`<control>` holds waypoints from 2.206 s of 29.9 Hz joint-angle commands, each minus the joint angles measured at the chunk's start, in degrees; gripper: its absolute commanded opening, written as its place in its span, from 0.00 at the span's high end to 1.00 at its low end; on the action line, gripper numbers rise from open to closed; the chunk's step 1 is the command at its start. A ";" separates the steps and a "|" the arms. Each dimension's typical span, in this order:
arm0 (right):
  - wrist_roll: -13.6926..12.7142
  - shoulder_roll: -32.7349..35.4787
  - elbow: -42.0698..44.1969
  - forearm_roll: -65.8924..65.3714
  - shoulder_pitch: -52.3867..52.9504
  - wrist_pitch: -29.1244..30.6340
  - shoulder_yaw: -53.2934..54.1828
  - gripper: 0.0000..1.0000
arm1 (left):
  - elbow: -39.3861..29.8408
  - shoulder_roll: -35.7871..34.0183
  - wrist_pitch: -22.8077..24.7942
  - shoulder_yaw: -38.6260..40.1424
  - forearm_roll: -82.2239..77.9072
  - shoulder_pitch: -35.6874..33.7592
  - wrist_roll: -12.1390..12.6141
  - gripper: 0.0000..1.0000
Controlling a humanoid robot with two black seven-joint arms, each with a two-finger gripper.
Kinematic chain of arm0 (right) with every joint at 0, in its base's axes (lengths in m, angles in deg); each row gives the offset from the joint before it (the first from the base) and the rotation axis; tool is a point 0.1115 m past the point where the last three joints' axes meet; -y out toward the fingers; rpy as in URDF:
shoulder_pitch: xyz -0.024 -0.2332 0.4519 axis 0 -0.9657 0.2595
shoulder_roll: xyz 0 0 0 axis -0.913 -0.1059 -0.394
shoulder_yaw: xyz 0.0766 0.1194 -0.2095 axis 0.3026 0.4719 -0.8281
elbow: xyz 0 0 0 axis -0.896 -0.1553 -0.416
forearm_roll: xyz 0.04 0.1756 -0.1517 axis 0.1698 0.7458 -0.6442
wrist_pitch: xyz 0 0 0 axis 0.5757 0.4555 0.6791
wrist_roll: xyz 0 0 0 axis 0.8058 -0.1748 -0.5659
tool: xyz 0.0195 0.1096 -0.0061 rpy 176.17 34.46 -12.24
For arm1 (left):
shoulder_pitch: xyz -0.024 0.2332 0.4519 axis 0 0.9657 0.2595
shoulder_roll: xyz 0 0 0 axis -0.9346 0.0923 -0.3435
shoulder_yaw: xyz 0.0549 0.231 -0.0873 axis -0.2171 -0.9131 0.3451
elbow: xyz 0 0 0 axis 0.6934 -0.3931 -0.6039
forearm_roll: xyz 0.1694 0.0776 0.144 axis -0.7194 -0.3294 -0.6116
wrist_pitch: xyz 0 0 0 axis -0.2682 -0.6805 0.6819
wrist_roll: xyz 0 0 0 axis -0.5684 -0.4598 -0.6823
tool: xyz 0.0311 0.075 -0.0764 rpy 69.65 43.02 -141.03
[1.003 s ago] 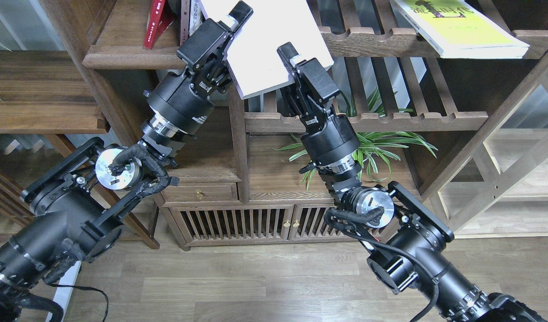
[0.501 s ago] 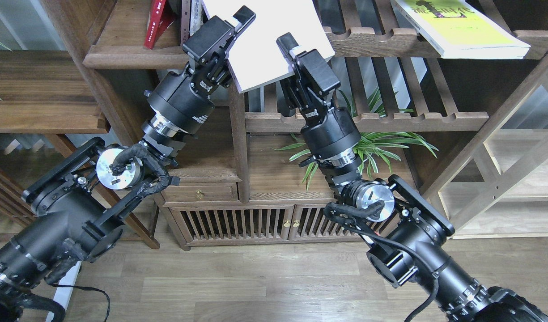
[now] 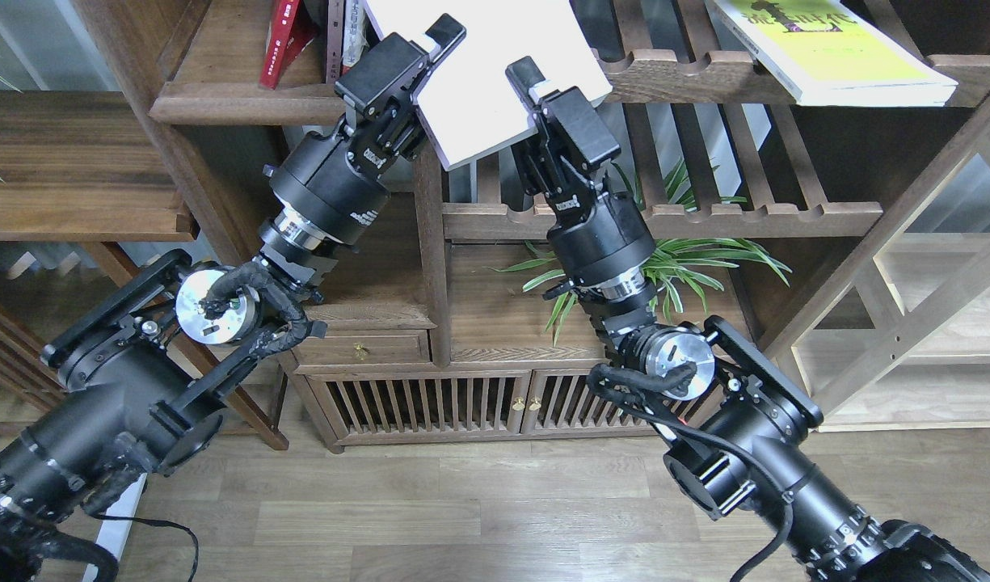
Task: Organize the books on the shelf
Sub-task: 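Pull the white book down and grip it with both grippers, then release with the right gripper and carry the white book up with the left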
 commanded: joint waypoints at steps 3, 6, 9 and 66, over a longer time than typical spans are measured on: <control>-0.07 0.82 0.01 -1.29 -0.05 0.00 0.38 0.36 | 0.06 -0.45 0.00 0.25 0.03 0.03 -0.07 0.97; -0.07 1.44 0.10 -2.35 -0.14 0.00 0.47 0.29 | 0.06 -0.62 0.00 0.34 0.03 0.04 -0.16 0.97; 0.02 2.23 0.18 -2.43 -0.14 0.00 1.16 0.27 | 0.06 -0.71 0.00 0.43 -0.23 0.39 -0.16 0.97; -0.07 7.15 4.93 -2.61 -3.83 0.00 7.58 0.18 | -9.25 -52.48 0.00 16.34 -27.48 4.25 -0.69 0.98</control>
